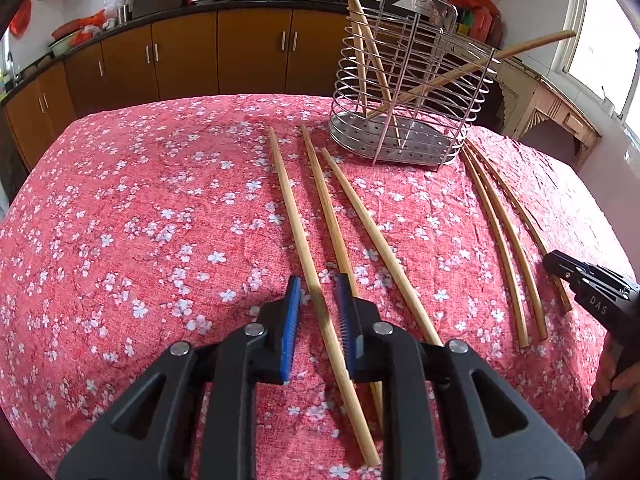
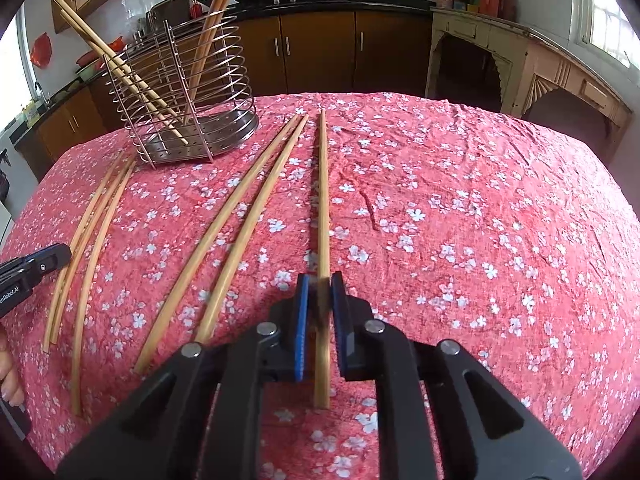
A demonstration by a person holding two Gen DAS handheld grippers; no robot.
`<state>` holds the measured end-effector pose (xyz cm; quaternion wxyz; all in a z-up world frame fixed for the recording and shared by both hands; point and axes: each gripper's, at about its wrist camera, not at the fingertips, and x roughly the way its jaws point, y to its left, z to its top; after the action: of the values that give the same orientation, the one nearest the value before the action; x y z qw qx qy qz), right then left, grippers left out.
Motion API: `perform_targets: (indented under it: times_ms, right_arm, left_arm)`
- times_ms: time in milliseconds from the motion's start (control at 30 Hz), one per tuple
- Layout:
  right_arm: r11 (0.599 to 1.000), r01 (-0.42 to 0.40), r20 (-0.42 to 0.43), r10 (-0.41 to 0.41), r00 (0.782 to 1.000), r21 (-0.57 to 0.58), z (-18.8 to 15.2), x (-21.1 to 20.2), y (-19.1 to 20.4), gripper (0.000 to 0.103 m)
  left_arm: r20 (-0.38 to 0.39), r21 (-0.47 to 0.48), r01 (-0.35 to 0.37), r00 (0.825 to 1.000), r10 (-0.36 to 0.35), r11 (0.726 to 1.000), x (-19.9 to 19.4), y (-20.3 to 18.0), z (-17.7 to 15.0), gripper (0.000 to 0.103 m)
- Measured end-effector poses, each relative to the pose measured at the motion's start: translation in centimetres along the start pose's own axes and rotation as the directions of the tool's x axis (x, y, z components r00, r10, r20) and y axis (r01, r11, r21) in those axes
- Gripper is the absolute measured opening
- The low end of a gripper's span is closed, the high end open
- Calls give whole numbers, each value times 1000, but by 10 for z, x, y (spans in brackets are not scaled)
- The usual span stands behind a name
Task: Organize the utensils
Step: 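Lift the chopstick upright with the right tool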
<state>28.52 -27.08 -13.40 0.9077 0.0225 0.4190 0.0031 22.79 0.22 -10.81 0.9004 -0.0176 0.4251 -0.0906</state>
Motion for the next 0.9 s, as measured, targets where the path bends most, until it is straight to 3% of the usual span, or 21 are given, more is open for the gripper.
perform_targets:
  times_ms: [100, 133, 200, 400, 533, 600, 667, 900]
  right_arm:
    - [1000, 1, 0, -1, 1000, -4, 0, 0, 0, 14]
    - [1000, 4, -1, -4, 1000, -9, 0, 0, 0, 12]
    - [1000, 17, 1, -17, 1000, 2, 2, 1, -6, 8]
    - [989, 93, 6, -95, 995, 116, 12, 5, -45, 8]
    - [986, 99, 2, -101, 995, 137, 12, 5, -56, 9]
    - [987, 76, 2, -77, 997, 144, 6, 0, -56, 14]
    - [990, 61, 1, -62, 998, 127, -2, -7, -53, 20]
    - [993, 61, -4, -60, 998, 102, -23, -22, -46, 20]
  left_arm:
    - [-3, 19, -33, 999, 33, 999, 4, -4, 0, 18]
    - [-3, 22, -56, 998, 56, 998, 6, -3, 1, 11]
    - [-5, 9, -85, 996, 85, 996, 10, 5, 6, 8]
    - [-3, -46, -184, 983, 184, 982, 15, 50, 24, 7]
    - [-7, -71, -190, 982, 190, 979, 12, 67, 25, 8]
    - [-4, -77, -151, 989, 151, 986, 3, 72, 18, 14]
    - [3, -67, -130, 991, 130, 989, -5, 74, 8, 33]
    - [-3, -16, -106, 994, 106, 994, -25, 76, -17, 36]
